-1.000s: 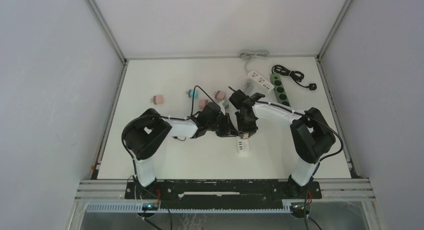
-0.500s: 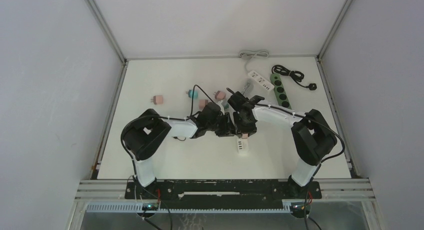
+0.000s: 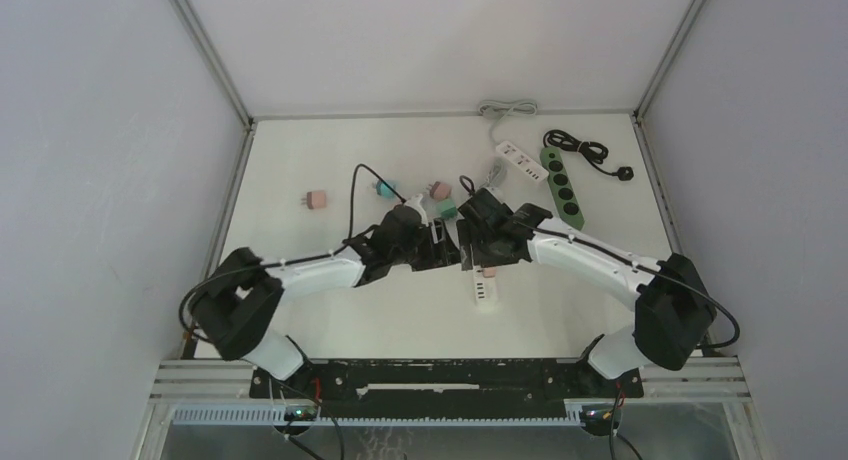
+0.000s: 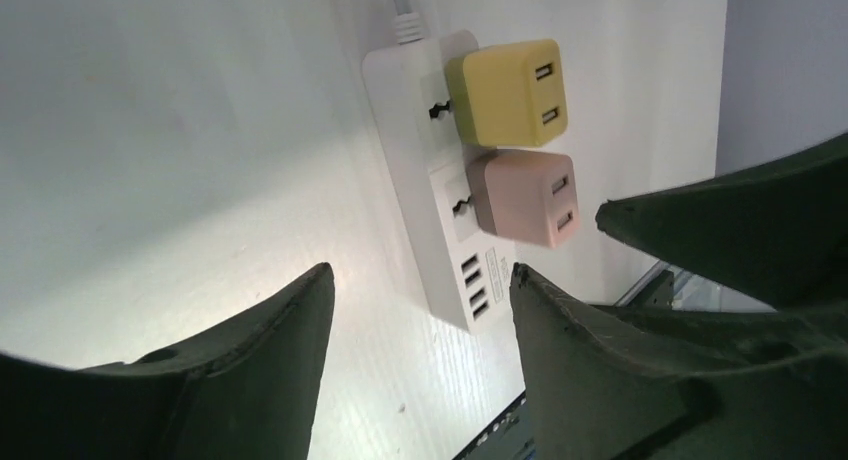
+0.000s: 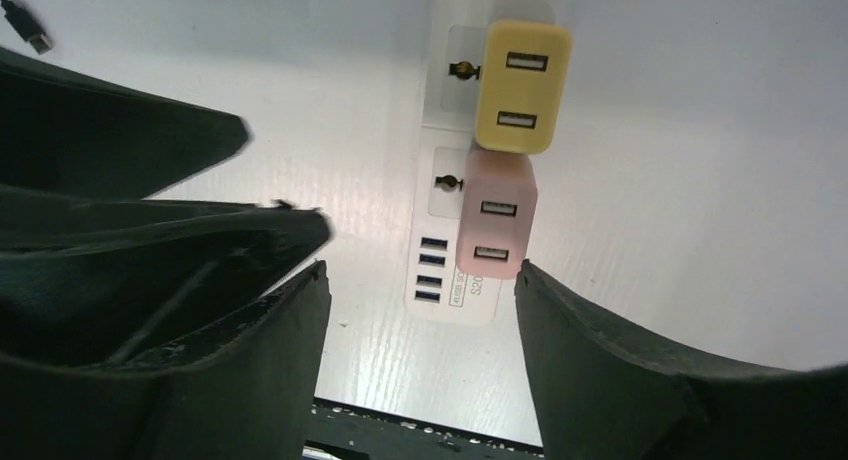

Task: Insert the plug
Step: Insert the plug into the socket, then move the socket to the center of the board.

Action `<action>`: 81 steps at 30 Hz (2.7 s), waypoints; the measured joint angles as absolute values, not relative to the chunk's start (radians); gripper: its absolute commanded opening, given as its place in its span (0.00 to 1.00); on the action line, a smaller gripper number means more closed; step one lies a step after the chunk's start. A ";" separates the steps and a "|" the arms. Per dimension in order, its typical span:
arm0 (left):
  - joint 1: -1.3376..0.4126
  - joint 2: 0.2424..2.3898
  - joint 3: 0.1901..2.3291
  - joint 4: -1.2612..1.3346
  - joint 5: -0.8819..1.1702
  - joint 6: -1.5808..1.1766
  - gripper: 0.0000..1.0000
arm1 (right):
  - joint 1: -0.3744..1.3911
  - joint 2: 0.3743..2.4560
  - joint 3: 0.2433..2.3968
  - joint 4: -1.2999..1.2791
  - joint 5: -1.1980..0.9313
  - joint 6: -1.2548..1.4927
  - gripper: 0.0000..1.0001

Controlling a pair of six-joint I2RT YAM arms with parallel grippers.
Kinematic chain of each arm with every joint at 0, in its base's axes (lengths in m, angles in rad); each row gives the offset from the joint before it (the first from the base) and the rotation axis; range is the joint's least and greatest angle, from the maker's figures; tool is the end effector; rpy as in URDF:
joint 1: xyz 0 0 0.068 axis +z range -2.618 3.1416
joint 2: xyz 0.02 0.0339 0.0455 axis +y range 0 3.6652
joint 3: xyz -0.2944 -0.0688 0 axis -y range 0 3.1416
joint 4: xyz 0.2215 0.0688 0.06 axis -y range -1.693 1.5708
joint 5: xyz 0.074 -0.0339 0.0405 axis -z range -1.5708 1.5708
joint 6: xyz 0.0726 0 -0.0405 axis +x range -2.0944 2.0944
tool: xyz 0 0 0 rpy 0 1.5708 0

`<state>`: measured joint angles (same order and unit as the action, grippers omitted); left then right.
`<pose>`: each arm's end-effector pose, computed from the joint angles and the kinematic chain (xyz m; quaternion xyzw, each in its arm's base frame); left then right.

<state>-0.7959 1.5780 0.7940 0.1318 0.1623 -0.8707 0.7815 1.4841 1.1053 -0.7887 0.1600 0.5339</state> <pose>0.2275 -0.2491 0.2056 0.0025 0.8941 -0.3759 0.2433 0.2067 0.1888 0.2466 -0.1047 0.9711 0.0601 0.2059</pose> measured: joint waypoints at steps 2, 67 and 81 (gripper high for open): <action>-0.796 1.502 0.779 0.076 0.119 -0.853 0.76 | 0.801 1.462 1.091 -0.781 0.178 0.548 0.78; -0.533 0.574 0.881 -0.661 -0.639 -0.287 1.00 | 0.535 2.027 1.475 -0.475 0.136 0.086 0.52; -0.527 0.583 0.881 -0.660 -0.620 -0.287 1.00 | 0.498 2.342 1.912 -0.499 0.126 -0.017 0.69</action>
